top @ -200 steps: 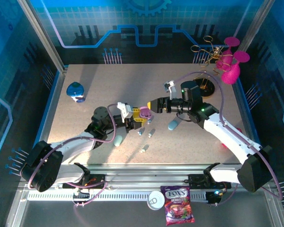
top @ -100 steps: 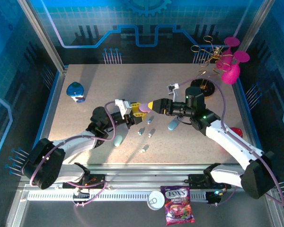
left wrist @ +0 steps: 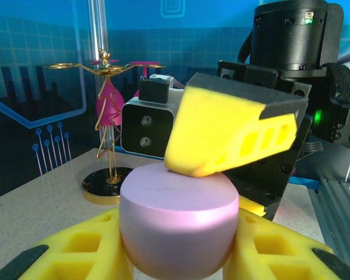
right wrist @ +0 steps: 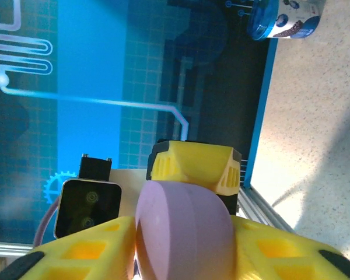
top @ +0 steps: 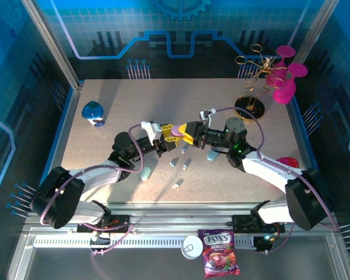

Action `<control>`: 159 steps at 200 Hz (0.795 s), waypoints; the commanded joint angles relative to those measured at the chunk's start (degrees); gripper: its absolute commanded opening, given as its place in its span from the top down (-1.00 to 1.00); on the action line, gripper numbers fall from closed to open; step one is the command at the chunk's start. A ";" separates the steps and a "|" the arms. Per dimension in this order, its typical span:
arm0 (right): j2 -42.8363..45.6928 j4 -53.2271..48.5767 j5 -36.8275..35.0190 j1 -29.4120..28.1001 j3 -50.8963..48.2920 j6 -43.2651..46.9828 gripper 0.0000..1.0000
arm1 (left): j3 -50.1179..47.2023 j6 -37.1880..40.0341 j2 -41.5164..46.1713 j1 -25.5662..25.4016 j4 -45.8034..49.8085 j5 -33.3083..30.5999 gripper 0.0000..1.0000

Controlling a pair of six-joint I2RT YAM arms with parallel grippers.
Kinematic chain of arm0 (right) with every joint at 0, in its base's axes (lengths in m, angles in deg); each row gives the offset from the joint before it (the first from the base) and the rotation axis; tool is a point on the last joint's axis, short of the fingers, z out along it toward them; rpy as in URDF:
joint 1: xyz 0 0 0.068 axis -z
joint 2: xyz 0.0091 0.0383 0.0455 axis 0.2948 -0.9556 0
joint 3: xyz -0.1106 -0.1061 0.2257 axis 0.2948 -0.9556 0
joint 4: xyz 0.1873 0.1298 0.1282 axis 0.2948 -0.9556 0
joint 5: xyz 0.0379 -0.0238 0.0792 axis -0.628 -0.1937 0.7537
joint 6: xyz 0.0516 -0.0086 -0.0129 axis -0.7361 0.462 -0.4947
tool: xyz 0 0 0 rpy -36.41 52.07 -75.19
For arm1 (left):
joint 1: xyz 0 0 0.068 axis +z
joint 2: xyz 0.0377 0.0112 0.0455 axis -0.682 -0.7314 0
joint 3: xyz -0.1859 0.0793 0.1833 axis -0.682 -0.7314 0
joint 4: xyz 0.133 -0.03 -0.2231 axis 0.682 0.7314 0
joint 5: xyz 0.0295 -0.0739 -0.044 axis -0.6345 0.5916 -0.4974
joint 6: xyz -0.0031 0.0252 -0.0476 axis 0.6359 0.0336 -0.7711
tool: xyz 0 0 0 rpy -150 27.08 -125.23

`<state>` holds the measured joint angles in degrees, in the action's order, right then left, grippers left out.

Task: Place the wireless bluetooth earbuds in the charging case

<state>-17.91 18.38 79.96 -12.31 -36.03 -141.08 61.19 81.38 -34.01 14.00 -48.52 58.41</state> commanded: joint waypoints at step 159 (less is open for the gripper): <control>-11.84 -30.92 -23.74 4.58 10.55 32.79 0.69 | -3.65 6.72 7.81 -0.27 22.60 -14.74 -0.99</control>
<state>-24.58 -5.25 64.47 -8.27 -29.61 -117.14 58.74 87.46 -28.61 13.98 -33.59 48.37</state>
